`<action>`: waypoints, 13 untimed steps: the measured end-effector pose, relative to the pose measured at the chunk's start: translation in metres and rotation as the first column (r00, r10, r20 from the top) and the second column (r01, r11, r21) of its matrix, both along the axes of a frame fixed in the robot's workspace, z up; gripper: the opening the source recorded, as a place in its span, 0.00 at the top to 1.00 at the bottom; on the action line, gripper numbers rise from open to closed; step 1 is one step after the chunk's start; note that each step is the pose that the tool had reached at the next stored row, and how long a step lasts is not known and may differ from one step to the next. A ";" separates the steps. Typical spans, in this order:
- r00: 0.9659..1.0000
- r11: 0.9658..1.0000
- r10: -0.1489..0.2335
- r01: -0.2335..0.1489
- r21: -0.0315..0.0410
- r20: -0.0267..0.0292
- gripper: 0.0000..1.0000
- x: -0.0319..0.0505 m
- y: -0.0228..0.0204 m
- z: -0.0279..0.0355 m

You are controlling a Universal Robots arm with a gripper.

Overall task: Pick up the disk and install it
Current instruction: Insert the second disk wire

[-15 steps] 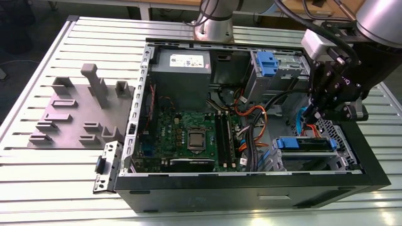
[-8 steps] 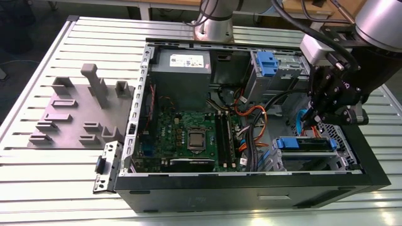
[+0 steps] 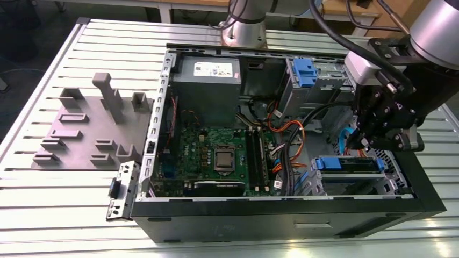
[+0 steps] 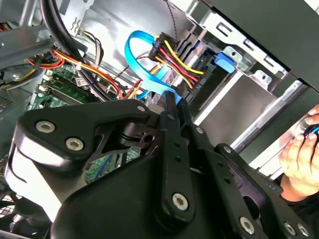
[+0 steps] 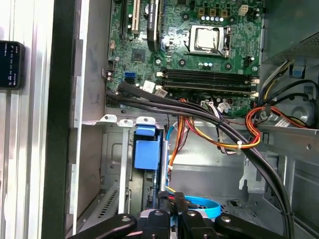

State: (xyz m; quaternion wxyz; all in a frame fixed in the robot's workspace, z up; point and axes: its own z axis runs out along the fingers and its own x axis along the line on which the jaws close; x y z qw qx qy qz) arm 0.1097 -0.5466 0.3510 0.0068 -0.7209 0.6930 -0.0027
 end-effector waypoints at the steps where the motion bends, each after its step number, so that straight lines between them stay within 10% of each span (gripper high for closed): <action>1: 1.000 1.000 0.000 0.000 0.001 0.001 0.84 -0.0003 -0.0019 -0.0003; 9: 0.999 1.000 0.001 -0.001 0.002 0.037 0.84 -0.0129 -0.0070 -0.0029; 13: 0.999 1.000 -0.005 0.004 0.007 0.042 0.84 -0.0134 -0.0089 -0.0064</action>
